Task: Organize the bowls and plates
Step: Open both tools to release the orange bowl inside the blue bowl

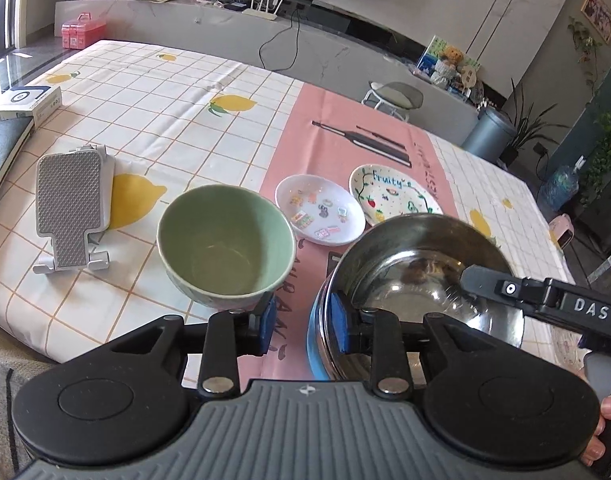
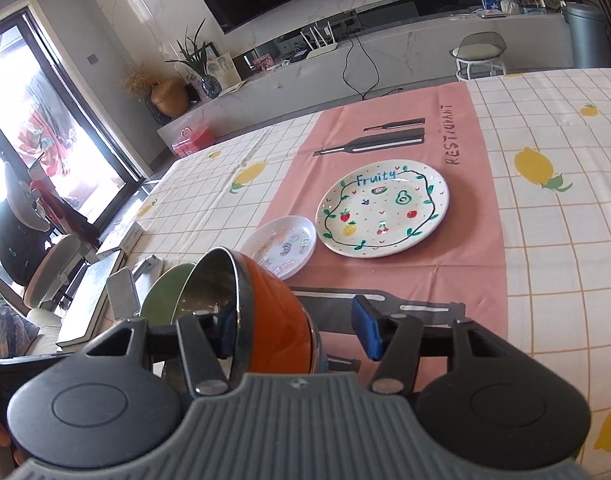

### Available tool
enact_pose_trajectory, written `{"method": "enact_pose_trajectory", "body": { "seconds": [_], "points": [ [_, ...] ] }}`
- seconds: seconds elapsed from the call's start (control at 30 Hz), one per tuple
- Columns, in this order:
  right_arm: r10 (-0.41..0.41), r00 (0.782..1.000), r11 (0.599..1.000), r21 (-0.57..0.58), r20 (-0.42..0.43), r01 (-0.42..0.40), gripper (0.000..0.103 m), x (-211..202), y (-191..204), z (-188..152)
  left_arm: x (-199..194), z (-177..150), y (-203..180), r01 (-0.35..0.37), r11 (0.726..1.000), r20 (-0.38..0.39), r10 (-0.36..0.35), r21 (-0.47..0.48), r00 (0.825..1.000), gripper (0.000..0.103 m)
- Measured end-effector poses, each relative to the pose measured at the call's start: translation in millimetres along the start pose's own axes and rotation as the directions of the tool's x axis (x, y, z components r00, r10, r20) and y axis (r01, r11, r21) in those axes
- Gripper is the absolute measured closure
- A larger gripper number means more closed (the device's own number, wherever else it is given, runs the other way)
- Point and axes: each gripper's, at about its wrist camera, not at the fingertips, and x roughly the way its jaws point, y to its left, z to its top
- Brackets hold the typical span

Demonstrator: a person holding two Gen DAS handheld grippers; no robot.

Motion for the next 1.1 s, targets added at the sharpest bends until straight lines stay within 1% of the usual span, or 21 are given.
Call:
{"method": "enact_pose_trajectory", "body": {
  "seconds": [0.03,0.1,0.17,0.23,0.3,0.37,0.43,0.53,0.7,0.8,0.83,0.93,1.0,1.07,1.1],
  "points": [
    [-0.006,1.0,1.0,0.005,-0.006,0.006,0.057,2,-1,0,-2,0,1,0.015,1.0,0.013,-0.015,-0.009,1.0,0.069],
    [-0.007,1.0,1.0,0.013,-0.014,0.007,0.061,5,-2,-1,-4,0,2,0.027,1.0,0.026,-0.027,-0.013,0.999,0.069],
    [0.003,1.0,1.0,0.022,-0.02,-0.003,0.069,8,-3,-2,-5,0,2,0.03,0.999,0.034,-0.03,-0.011,0.999,0.069],
    [0.008,1.0,1.0,0.02,-0.028,-0.007,0.073,10,-3,-2,-4,-1,1,0.026,1.0,0.039,-0.026,-0.007,0.999,0.067],
    [-0.013,0.999,1.0,0.012,-0.033,0.013,0.074,12,-3,-4,-4,-1,1,0.027,1.0,0.039,-0.027,-0.007,0.999,0.067],
    [-0.033,0.998,0.999,0.023,-0.056,0.034,0.076,18,-5,-6,-3,-2,1,0.036,0.999,0.04,-0.035,-0.006,0.999,0.065],
    [-0.041,0.996,0.998,0.048,-0.074,0.045,0.076,24,-9,-8,-4,-2,1,0.045,0.999,0.05,-0.045,-0.01,0.998,0.063],
    [-0.04,0.995,0.998,0.05,-0.086,0.045,0.077,28,-10,-8,-3,-1,0,0.041,0.999,0.047,-0.04,-0.01,0.998,0.063],
    [-0.043,0.996,0.998,0.051,-0.084,0.048,0.077,30,-9,-6,7,4,5,0.033,0.997,0.042,-0.031,-0.066,0.999,0.061],
    [-0.052,0.995,0.998,0.043,-0.084,0.055,0.077,31,-6,-6,9,3,6,0.015,0.998,0.039,-0.013,-0.065,0.999,0.055],
    [-0.055,0.995,0.998,0.039,-0.083,0.058,0.077,31,-6,-7,10,1,5,0.008,0.998,0.039,-0.006,-0.057,0.999,0.054],
    [-0.065,0.995,0.997,0.03,-0.082,0.067,0.071,29,-5,-7,7,-2,3,-0.005,0.999,0.051,0.006,-0.038,0.999,0.054],
    [-0.067,0.995,0.997,0.024,-0.077,0.069,0.069,26,-4,-7,5,-3,2,-0.012,1.0,0.056,0.013,-0.027,0.998,0.054],
    [-0.064,0.996,0.998,0.022,-0.069,0.066,0.064,22,-4,-7,3,-4,2,-0.01,1.0,0.055,0.012,-0.025,0.998,0.054],
    [-0.059,0.997,0.998,0.02,-0.058,0.06,0.063,20,-4,-7,2,-5,4,-0.006,1.0,0.053,0.007,-0.03,0.999,0.054]
  ]
}}
